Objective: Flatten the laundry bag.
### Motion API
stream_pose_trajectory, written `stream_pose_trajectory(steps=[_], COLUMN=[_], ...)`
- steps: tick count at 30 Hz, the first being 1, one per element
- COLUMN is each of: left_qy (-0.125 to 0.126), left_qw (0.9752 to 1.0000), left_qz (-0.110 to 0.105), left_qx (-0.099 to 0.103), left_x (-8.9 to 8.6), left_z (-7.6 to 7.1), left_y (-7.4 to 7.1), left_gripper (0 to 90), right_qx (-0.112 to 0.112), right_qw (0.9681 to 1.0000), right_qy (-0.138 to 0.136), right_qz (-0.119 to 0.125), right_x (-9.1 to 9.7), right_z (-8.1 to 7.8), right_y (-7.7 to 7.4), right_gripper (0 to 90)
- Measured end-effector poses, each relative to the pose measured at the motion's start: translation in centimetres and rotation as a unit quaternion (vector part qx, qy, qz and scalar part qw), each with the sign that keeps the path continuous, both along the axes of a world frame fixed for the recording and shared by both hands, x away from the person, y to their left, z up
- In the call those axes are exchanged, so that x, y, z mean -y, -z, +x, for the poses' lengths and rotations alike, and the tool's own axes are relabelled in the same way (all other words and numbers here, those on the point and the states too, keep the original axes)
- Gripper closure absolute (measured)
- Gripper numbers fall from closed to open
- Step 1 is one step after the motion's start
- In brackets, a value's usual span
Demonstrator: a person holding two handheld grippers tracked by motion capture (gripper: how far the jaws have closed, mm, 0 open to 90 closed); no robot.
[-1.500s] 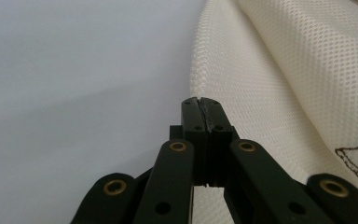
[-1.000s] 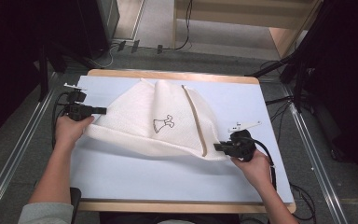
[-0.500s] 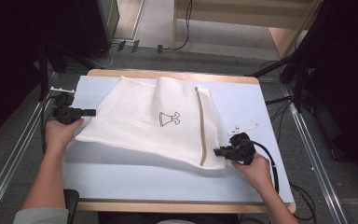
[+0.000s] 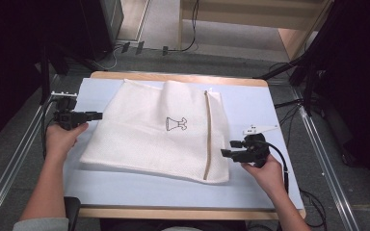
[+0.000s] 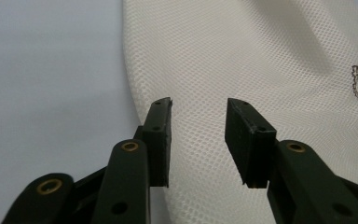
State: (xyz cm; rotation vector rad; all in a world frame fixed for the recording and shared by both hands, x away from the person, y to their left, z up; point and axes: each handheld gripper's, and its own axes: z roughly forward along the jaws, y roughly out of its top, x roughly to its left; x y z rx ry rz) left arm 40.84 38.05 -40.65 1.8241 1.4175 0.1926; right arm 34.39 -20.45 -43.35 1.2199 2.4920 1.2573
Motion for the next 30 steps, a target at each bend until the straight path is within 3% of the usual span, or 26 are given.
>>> stream_pose_trajectory(steps=[3,6,9,13,15,20,22,30], left_qy=[0.006,0.012,0.018,0.021,0.019,0.021,0.025,0.026], left_qw=[1.0,0.9999,0.9998,0.9996,0.9996,0.9994,0.9993,0.9992], left_qz=[0.002,0.004,0.01,0.01,0.018,0.023,0.027,0.03], left_qx=[0.001,0.003,0.007,0.013,0.013,0.012,0.01,0.005], left_x=[0.4,1.1,1.8,2.3,2.8,3.6,4.2,4.6], left_z=[-0.8,-1.8,-2.7,-3.7,-4.6,-5.7,-6.5,-7.3], left_y=[-0.4,-0.5,-0.5,-0.5,-0.4,-0.2,0.1,0.7], left_gripper=[53.6,51.5,49.0,47.1,47.1,47.1,47.1,47.0], right_qx=[0.033,0.054,0.051,0.063,0.068,0.065,0.067,0.052], right_qw=[0.9992,0.9983,0.9986,0.9979,0.9976,0.9972,0.9964,0.9956], right_qy=[0.013,0.011,0.01,0.01,0.007,0.021,0.035,0.062], right_qz=[0.017,0.016,0.006,-0.003,-0.014,-0.03,-0.036,-0.049], right_x=[0.5,-0.2,-1.0,-1.6,-2.1,-2.4,-2.3,-2.4], right_z=[0.8,1.8,2.8,3.9,5.0,6.9,8.7,12.7], right_y=[-0.5,-0.4,-0.1,-0.1,-0.2,-0.1,0.2,1.6], right_gripper=[40.2,41.3,41.4,43.3,49.8,52.3,53.9,53.0])
